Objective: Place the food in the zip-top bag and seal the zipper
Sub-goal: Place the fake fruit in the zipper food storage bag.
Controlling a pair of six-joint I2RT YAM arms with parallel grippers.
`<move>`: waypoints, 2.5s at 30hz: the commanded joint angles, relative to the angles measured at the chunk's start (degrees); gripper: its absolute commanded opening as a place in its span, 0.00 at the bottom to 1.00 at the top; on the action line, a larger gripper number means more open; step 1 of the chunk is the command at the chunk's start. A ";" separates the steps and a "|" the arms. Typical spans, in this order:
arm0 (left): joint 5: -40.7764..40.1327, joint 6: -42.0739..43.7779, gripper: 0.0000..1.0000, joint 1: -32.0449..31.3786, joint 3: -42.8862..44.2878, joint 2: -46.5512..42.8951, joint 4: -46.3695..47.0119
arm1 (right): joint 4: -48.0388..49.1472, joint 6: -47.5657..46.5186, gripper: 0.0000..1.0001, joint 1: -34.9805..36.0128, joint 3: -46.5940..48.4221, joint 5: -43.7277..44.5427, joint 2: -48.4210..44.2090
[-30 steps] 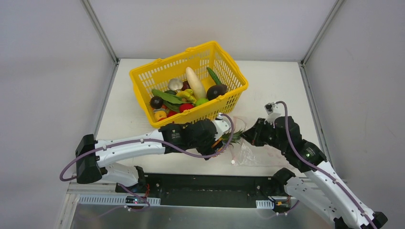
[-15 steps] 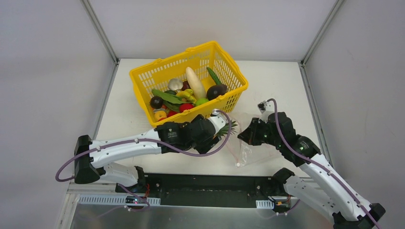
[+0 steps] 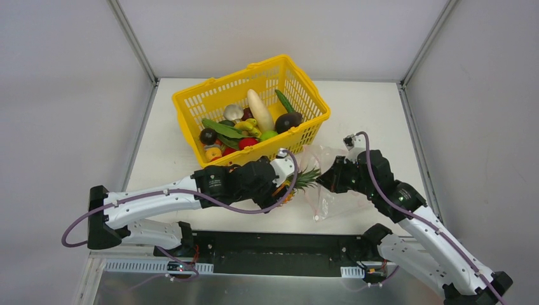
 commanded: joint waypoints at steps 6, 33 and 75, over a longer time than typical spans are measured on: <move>4.91 0.35 0.26 -0.29 -9.67 -7.20 16.41 | 5.41 1.73 0.00 0.12 -2.06 -4.33 -3.20; 6.33 3.05 0.24 -1.33 5.92 10.26 2.45 | 5.78 -2.66 0.00 0.74 1.04 -10.25 1.72; 13.28 -29.88 0.22 9.59 -11.25 -0.27 34.02 | 18.33 3.00 0.00 12.71 -9.81 2.25 -1.45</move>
